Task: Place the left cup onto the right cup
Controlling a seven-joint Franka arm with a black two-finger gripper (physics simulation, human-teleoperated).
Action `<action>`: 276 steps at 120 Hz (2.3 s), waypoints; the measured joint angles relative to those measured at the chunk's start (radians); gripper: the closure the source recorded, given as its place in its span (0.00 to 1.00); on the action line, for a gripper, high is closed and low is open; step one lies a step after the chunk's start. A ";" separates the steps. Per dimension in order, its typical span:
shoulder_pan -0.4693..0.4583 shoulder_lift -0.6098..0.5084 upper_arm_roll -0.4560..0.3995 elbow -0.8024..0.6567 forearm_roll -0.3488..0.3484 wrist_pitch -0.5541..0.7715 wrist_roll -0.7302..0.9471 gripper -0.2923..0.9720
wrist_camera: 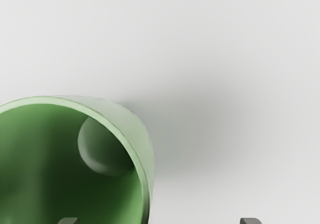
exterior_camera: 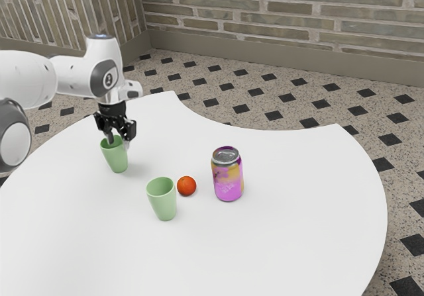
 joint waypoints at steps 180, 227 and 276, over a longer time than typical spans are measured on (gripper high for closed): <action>0.003 -0.030 0.018 -0.010 -0.055 0.005 0.076 0.85; -0.170 -0.229 0.060 -0.149 -0.025 -0.030 0.058 0.85; -0.217 -0.405 -0.049 -0.261 0.051 -0.104 -0.007 0.85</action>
